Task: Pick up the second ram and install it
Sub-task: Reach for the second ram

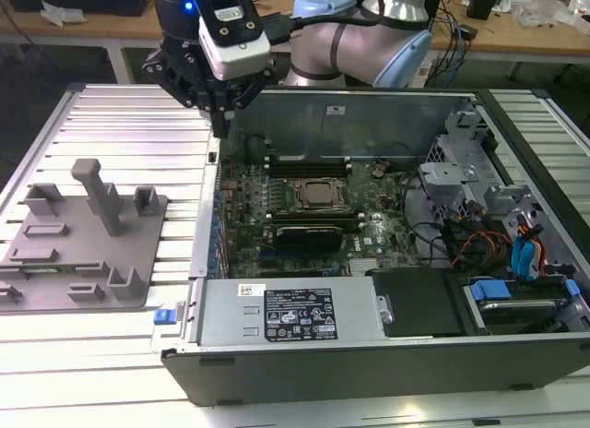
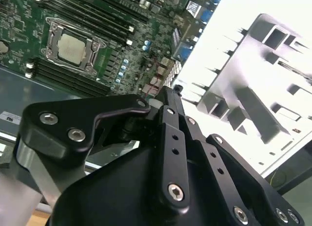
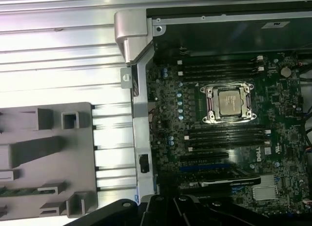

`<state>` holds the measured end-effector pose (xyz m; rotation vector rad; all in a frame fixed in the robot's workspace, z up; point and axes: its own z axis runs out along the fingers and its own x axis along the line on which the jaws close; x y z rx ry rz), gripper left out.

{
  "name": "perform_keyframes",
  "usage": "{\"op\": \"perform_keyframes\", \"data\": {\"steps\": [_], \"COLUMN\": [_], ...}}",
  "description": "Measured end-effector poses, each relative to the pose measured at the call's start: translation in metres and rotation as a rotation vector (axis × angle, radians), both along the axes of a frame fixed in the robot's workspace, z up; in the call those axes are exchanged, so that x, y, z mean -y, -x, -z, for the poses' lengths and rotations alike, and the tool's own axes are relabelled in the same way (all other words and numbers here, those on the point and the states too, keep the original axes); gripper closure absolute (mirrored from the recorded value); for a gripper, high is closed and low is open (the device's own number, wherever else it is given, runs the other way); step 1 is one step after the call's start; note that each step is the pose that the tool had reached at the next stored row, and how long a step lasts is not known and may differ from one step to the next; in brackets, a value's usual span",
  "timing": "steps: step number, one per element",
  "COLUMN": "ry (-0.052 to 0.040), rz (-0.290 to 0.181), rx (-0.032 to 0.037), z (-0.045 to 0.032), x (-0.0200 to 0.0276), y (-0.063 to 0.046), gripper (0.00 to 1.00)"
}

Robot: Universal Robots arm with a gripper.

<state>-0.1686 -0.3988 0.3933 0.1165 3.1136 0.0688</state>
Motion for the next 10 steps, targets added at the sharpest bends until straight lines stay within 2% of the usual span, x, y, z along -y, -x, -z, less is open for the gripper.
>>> {"op": "perform_keyframes", "data": {"steps": [4, 7, 10], "ry": [-0.0001, 0.0000, -0.0001], "rz": [0.000, 0.000, 0.000], "rx": [0.0001, 0.0001, 0.0003], "z": [0.0001, 0.0002, 0.0003], "x": [-0.0002, -0.0005, -0.0007], "y": [0.012, 0.025, 0.042], "gripper": [0.92, 0.92, 0.92]}}
